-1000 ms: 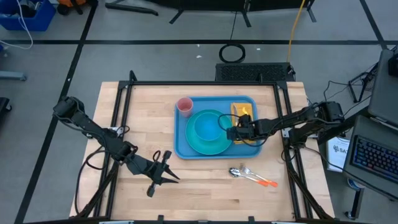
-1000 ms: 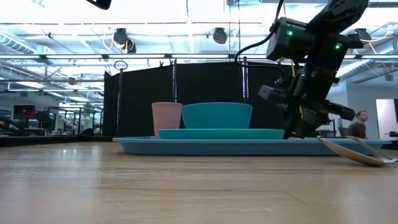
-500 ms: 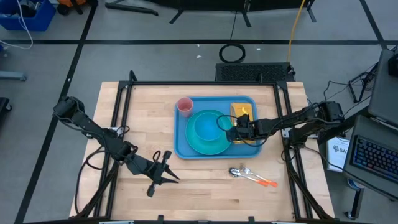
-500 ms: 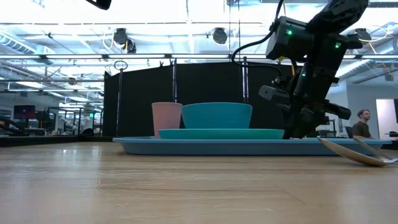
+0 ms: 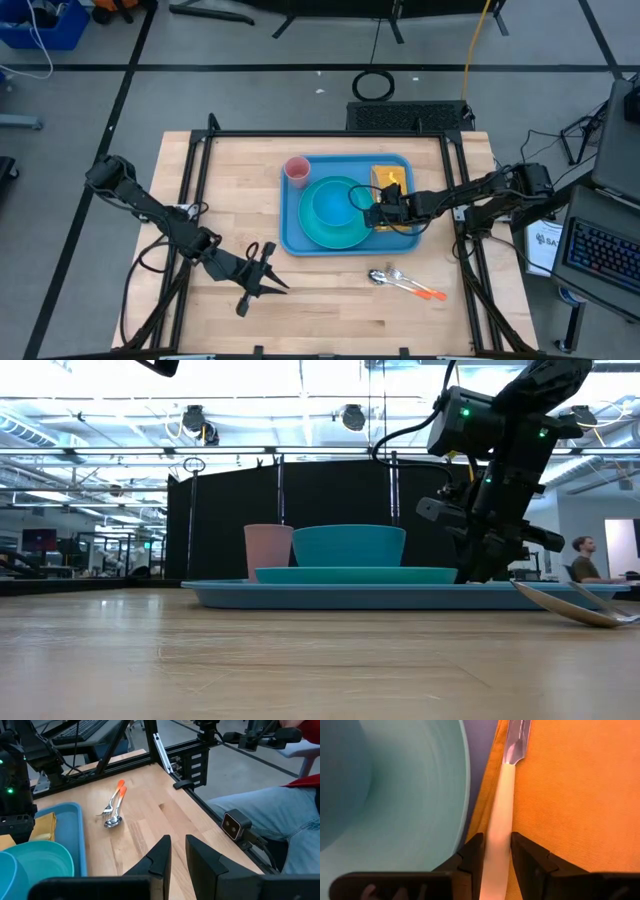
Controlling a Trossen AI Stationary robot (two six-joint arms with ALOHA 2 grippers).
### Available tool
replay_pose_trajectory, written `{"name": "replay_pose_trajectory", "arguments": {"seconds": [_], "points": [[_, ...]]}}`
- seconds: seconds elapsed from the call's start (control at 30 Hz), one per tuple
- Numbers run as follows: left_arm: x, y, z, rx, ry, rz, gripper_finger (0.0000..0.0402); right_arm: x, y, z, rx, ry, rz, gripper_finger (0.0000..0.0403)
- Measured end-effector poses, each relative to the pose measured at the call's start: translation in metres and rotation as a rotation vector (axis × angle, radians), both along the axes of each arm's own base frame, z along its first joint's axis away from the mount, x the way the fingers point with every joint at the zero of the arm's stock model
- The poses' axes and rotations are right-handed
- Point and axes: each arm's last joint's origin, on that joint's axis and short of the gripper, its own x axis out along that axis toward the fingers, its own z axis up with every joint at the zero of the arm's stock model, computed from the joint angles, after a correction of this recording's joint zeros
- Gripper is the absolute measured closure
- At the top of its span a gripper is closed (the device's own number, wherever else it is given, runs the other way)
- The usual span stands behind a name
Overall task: Set up tray
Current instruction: Put the yellow knife on top of the yellow napkin, then put the orange spoon on top of the yellow napkin to the right of the yellow knife
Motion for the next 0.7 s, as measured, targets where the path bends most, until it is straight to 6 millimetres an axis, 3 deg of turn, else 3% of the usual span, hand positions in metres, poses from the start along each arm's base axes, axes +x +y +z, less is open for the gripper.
{"name": "replay_pose_trajectory", "arguments": {"seconds": [0.23, 0.53, 0.7], "points": [[0.0, 0.0, 0.0, 0.0, 0.0, 0.0, 0.0339, 0.0002, 0.0, 0.0001, 0.002, -0.004, -0.002, 0.0308], [-0.0001, -0.0001, 0.0, -0.001, 0.001, 0.0, 0.0339, 0.0006, 0.0013, -0.0002, 0.048, -0.008, 0.005, 0.0243], [0.0, 0.0, 0.0, -0.002, 0.001, 0.001, 0.0339, 0.0006, 0.0007, 0.0, 0.027, -0.008, 0.002, 0.0228]]}}
